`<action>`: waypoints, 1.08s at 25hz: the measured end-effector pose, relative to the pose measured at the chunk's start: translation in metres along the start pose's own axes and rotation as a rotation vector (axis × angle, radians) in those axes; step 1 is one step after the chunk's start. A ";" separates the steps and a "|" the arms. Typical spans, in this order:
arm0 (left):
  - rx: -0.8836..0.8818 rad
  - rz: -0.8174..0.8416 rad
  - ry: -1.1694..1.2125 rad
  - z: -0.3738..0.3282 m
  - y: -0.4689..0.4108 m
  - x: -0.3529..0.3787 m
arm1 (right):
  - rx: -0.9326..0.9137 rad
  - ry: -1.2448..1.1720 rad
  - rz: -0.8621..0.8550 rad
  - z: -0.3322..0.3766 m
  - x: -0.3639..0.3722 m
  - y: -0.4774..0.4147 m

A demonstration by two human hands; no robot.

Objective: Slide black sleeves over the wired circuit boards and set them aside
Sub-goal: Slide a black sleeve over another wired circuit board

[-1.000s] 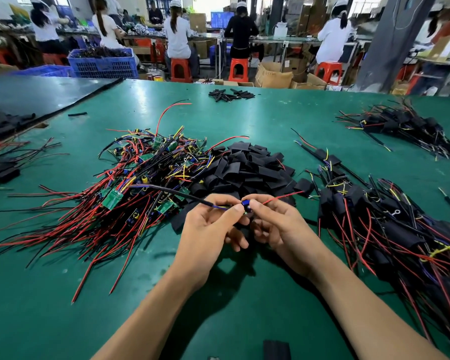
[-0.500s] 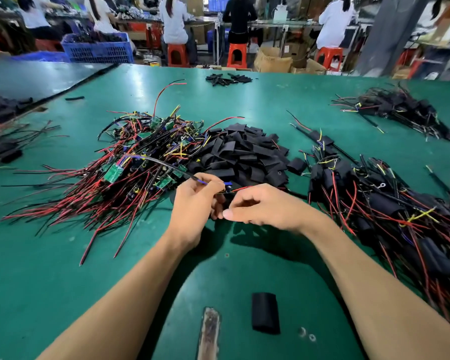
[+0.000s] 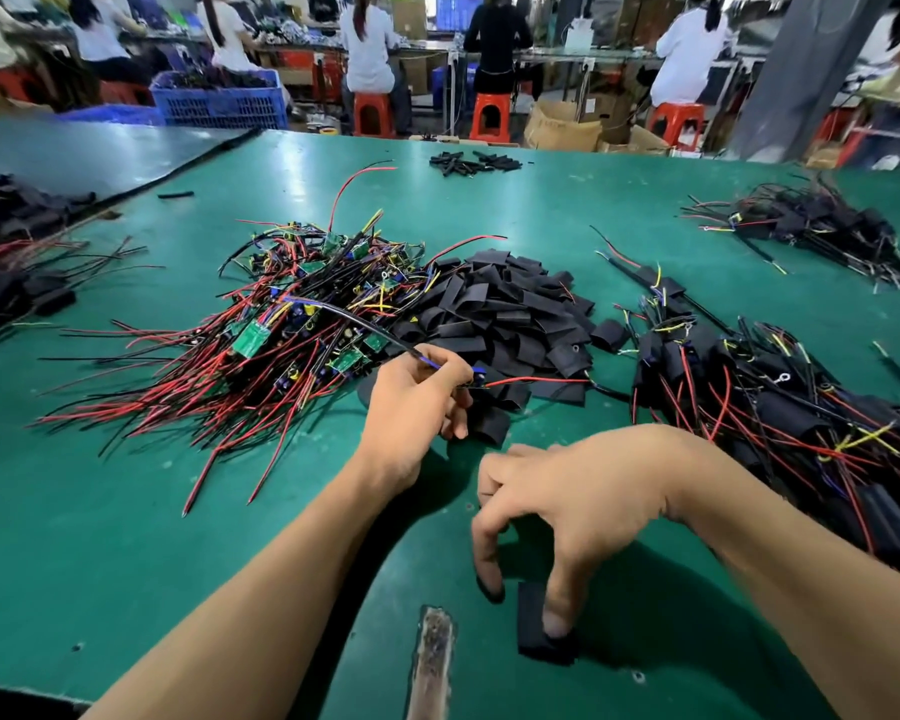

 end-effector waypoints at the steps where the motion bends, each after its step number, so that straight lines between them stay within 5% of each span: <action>1: -0.008 0.000 0.001 0.000 -0.001 0.000 | 0.009 0.032 -0.031 0.001 0.004 -0.003; 5: -0.003 -0.014 0.037 -0.001 -0.001 0.000 | -0.073 0.009 -0.334 -0.010 0.001 -0.020; 17: -0.053 0.065 0.243 -0.006 -0.006 0.002 | 0.010 -1.229 -1.384 -0.087 0.009 -0.038; 22: -0.086 0.094 0.277 -0.009 -0.002 0.001 | -0.049 -1.350 -1.468 -0.086 0.011 -0.036; 27: -0.037 0.070 0.270 -0.009 0.005 -0.003 | 0.175 -1.096 -1.576 -0.085 0.014 -0.037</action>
Point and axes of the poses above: each hand's wrist, its own y-axis away from the middle knuckle, its own x-axis out of the palm, z = x × y, the point moved 1 cm from there along -y, towards the middle knuckle, and after that the axes turned 1 degree about z, right-handed, at the moved point
